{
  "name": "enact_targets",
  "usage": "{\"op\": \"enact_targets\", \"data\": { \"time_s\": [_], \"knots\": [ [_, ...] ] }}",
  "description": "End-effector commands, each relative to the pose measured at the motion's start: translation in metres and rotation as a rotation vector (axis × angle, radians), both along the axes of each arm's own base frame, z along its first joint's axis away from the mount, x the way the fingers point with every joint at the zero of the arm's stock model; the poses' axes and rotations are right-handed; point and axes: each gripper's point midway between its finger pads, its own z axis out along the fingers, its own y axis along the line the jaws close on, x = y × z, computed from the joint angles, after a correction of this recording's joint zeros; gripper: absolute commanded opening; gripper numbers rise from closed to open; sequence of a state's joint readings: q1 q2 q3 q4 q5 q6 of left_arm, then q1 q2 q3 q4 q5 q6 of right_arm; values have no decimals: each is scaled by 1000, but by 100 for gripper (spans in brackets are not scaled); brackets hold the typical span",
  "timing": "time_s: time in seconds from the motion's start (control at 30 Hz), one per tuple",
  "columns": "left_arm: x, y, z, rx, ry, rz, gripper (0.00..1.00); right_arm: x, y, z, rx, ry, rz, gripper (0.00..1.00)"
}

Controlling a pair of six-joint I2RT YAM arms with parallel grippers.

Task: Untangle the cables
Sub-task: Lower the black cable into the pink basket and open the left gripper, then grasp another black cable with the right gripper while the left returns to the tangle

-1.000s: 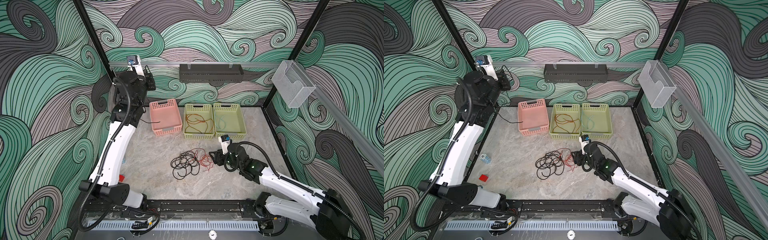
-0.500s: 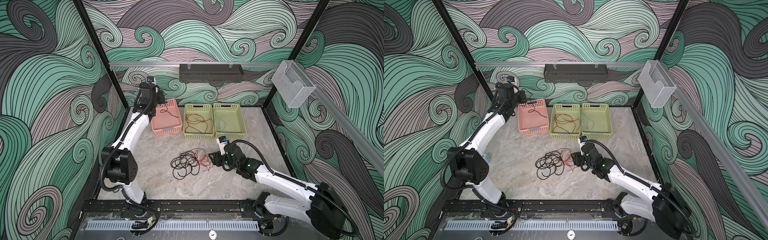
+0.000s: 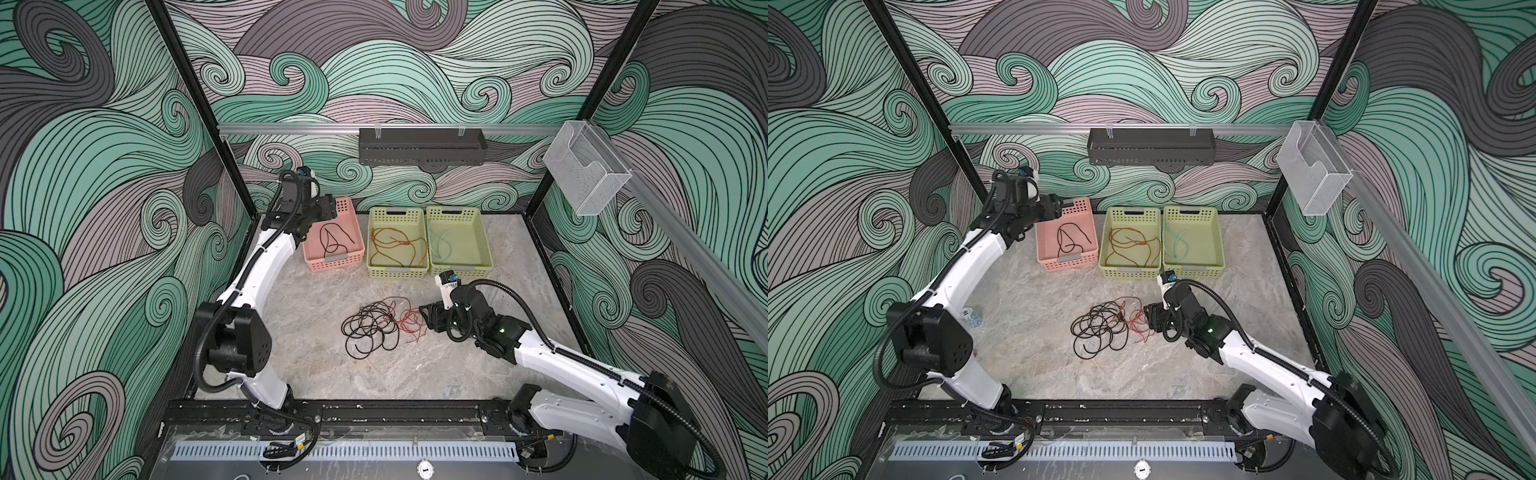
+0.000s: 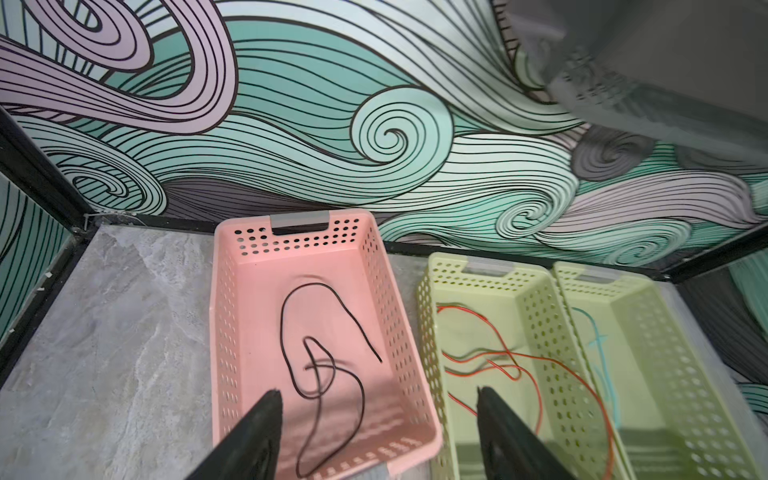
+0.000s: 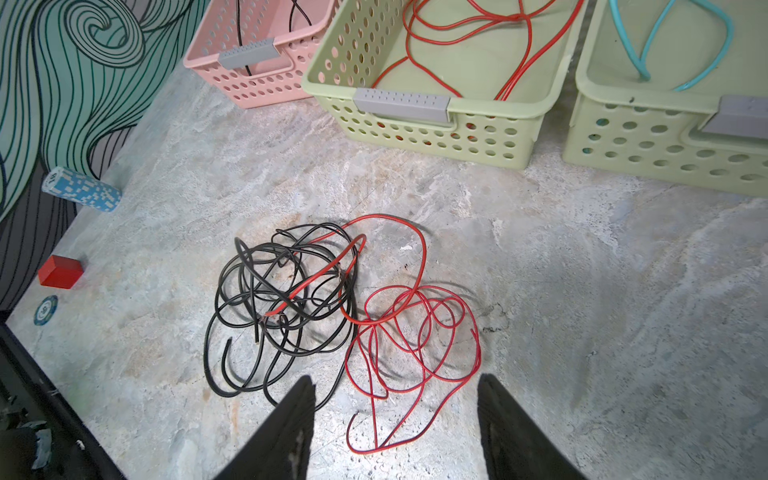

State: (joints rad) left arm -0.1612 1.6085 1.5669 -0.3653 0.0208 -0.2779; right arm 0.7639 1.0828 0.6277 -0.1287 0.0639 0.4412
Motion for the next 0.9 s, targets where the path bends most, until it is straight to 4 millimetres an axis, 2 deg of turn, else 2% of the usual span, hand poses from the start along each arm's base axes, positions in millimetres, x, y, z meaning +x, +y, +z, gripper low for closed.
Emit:
{"op": "enact_targets", "data": {
  "time_s": [0.0,0.17,0.23,0.33,0.43,0.53,0.6,0.73,0.87],
  "knots": [
    [-48,-39,1,-119,26,-118,72,-2,-3,14,23,-6,-17,61],
    [-123,-70,-66,-110,133,-178,68,-13,-5,13,20,44,1,60],
    [-153,-76,-91,-142,174,-196,68,-17,-3,14,18,68,24,59],
    [-193,-86,-140,-237,254,-196,66,-21,4,13,14,109,55,58],
    [-224,-89,-184,-276,320,-185,66,-21,18,14,32,140,90,57],
    [-244,-86,-214,-270,358,-163,65,-17,36,13,29,158,136,57],
    [-252,-84,-225,-279,372,-140,65,-14,54,11,12,160,210,57],
    [-262,-73,-247,-277,406,-72,63,-9,88,-11,-97,173,365,54],
    [-267,-63,-258,-305,419,-7,62,-11,113,-36,-202,161,457,52]
  ]
}}
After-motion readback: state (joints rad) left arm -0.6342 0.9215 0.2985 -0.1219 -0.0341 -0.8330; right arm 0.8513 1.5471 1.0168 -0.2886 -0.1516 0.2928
